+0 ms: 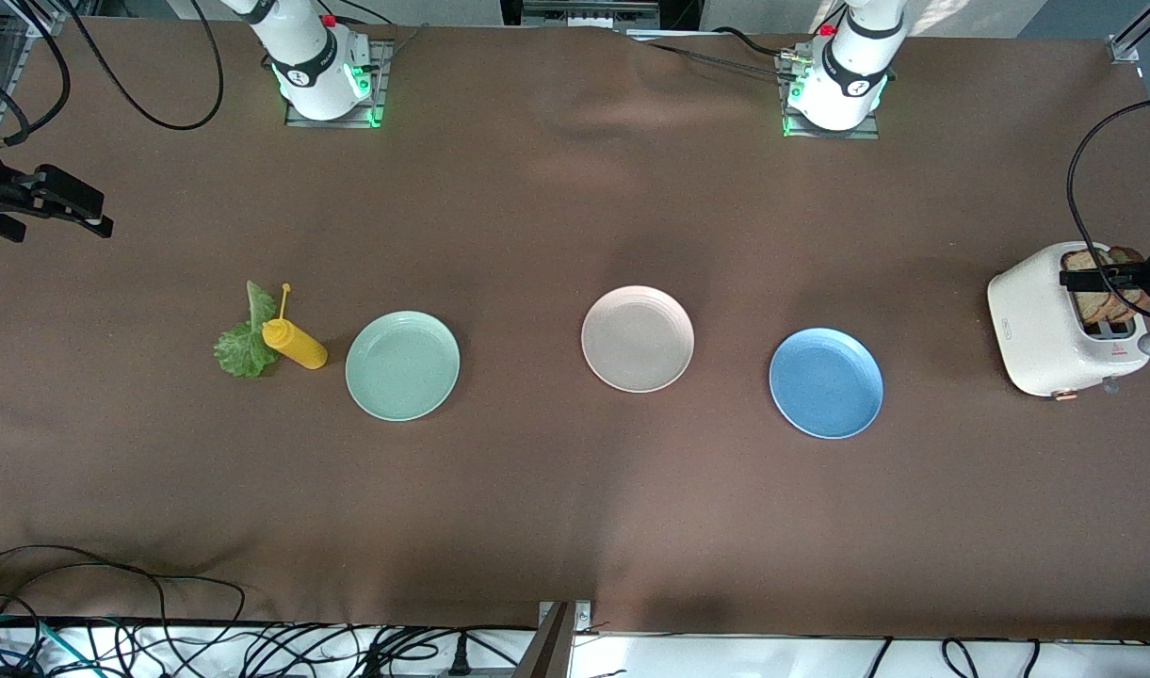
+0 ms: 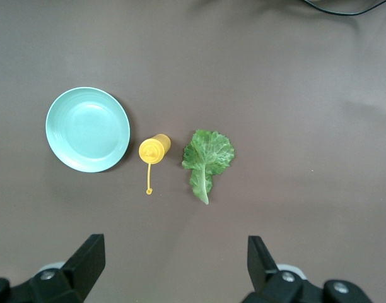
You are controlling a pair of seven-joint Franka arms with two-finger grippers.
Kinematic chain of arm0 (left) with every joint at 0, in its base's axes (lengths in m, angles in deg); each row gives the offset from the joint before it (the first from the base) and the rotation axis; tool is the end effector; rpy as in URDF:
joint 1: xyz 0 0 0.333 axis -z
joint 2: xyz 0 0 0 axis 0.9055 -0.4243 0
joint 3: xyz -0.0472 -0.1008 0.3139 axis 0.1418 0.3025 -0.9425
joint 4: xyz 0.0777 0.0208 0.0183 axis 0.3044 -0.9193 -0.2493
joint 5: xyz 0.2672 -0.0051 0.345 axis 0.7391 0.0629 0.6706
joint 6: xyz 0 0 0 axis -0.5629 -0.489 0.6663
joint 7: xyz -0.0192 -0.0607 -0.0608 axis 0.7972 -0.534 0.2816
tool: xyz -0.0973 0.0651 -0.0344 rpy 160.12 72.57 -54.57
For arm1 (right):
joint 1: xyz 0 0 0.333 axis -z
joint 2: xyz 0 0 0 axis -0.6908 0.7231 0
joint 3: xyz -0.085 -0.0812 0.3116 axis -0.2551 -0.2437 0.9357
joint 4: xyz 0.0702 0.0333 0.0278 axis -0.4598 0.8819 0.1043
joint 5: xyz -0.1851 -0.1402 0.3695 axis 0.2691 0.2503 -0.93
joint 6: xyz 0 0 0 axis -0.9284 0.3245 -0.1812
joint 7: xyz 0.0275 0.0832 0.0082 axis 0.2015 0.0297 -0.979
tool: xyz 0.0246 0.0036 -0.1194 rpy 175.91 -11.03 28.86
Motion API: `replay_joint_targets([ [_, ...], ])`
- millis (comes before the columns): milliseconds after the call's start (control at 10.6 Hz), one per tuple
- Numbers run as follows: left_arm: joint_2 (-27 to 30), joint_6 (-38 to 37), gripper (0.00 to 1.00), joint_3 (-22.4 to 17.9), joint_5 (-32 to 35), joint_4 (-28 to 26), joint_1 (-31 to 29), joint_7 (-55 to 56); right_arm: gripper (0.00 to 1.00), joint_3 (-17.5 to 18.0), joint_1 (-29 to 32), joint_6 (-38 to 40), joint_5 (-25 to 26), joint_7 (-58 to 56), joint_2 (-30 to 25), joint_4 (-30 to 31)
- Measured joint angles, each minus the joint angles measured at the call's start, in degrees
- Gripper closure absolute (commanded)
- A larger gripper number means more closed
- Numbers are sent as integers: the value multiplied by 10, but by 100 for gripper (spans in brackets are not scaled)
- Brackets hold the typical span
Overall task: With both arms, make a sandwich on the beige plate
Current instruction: 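Reach the left gripper down to the bread slice in the toaster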
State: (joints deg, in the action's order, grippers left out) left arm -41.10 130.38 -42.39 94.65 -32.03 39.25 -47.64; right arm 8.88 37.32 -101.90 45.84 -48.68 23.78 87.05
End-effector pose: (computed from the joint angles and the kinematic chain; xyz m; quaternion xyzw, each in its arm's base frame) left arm 0.6069 0.2502 0.3751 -0.9723 -0.0667 0.2231 0.0196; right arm 0.6136 -0.0181 0.6263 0.9994 0.0347 -0.0075 0.0017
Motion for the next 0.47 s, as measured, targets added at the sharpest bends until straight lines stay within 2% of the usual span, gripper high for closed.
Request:
replay_joint_targets([
  [470, -19, 15, 0, 0, 0, 0, -13, -19, 0, -5, 0, 0, 0, 0, 0, 0],
])
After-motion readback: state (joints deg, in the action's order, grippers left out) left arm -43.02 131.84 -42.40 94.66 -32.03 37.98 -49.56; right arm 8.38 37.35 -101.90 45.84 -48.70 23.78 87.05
